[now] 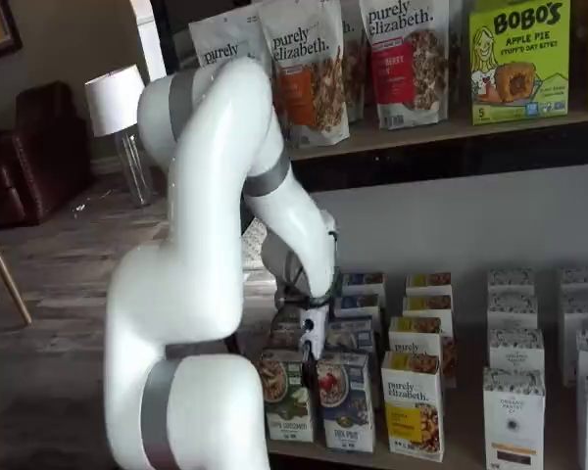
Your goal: Pick up the blue and white box that is on the bottom shelf, the second box from the left
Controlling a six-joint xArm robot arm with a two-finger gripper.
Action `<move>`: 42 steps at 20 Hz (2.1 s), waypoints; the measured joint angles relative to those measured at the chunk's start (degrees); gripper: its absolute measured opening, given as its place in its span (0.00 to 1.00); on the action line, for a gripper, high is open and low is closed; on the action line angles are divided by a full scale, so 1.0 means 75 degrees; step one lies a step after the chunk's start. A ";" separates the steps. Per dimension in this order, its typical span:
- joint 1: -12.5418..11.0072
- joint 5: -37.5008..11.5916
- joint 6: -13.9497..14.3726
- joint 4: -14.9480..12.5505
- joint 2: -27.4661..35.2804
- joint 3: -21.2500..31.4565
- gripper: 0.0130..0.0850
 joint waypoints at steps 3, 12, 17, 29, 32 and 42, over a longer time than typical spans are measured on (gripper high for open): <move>0.0087 -0.0281 0.0492 -0.0494 -0.0059 0.0197 1.00; 0.0446 -0.1147 -0.0749 0.1128 -0.0096 0.0591 1.00; 0.0448 -0.1080 -0.0851 0.1245 -0.0188 0.0695 1.00; 0.0210 -0.1233 -0.1906 0.2104 0.0146 0.0439 1.00; 0.0014 -0.1122 -0.1896 0.1905 0.0280 0.0257 1.00; -0.0368 -0.0769 -0.1465 0.1117 0.0947 -0.0667 1.00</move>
